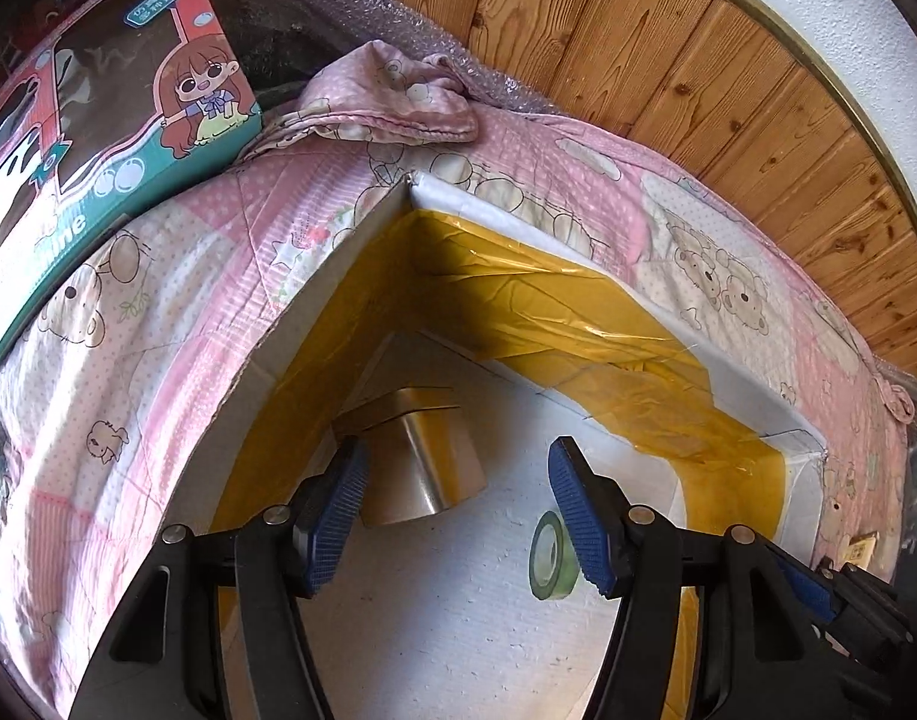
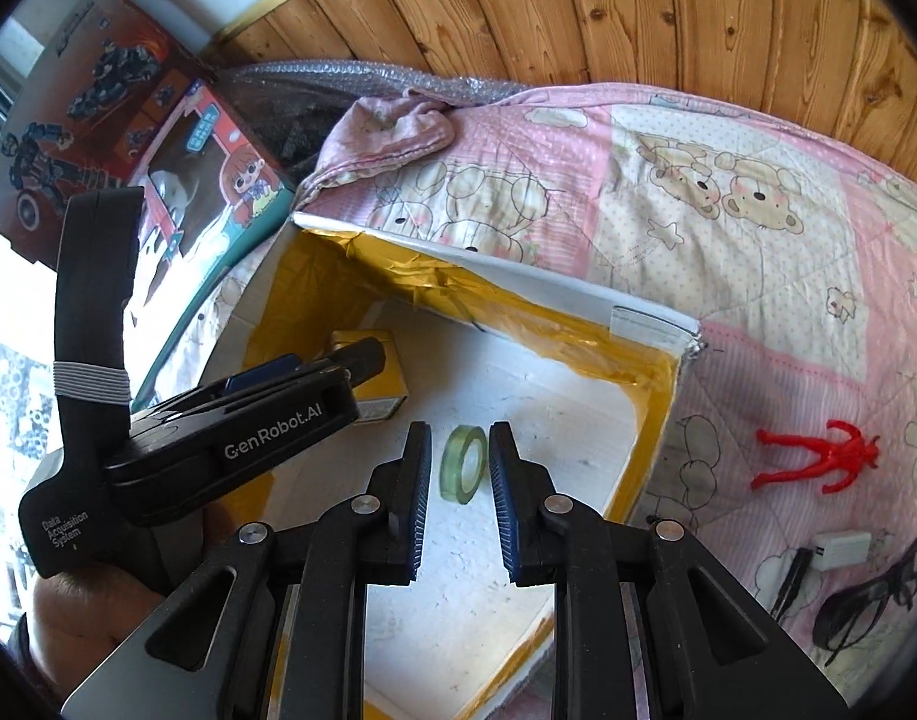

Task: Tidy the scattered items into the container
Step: 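Lower the tin and tape roll into the box and open both tools, then move both tools back out of the box toward the remaining items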

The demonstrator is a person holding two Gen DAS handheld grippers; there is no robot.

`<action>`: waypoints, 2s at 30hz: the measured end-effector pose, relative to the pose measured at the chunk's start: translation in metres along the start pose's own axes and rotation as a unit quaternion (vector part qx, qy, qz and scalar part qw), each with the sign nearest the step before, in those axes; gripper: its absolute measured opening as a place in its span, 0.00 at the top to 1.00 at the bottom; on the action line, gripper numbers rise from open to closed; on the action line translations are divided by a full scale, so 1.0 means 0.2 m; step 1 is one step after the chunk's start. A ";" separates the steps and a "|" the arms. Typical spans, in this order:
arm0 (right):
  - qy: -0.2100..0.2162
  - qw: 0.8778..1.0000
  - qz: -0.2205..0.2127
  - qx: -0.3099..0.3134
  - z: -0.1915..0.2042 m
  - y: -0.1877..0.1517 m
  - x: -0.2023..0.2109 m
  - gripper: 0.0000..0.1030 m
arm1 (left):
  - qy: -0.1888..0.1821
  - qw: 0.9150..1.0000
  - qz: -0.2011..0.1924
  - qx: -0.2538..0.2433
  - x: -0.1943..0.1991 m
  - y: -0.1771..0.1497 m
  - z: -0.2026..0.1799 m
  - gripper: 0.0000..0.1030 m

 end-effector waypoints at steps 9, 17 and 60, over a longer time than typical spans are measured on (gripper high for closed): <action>0.034 0.999 -0.018 0.032 0.07 -0.17 0.20 0.78 | -0.019 0.999 -0.029 0.016 0.27 -0.09 0.08 0.38; 0.043 0.998 -0.025 0.028 0.11 -0.33 0.33 0.79 | -0.043 0.998 -0.032 0.014 0.47 -0.33 0.08 0.38; -0.035 0.979 -0.023 -0.200 -0.76 -1.61 0.77 0.78 | -0.091 0.975 0.083 -0.187 0.37 -1.51 -0.75 0.39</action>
Point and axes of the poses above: each gripper's, at about its wrist camera, not at the fingertips, and x roughly against the way its jaws point, z to its left, y to its top, the point moved 9 cm from there along -x, roughly the way its jaws point, and after that the axes turned 9 degrees about x, right-handed, at the moved point
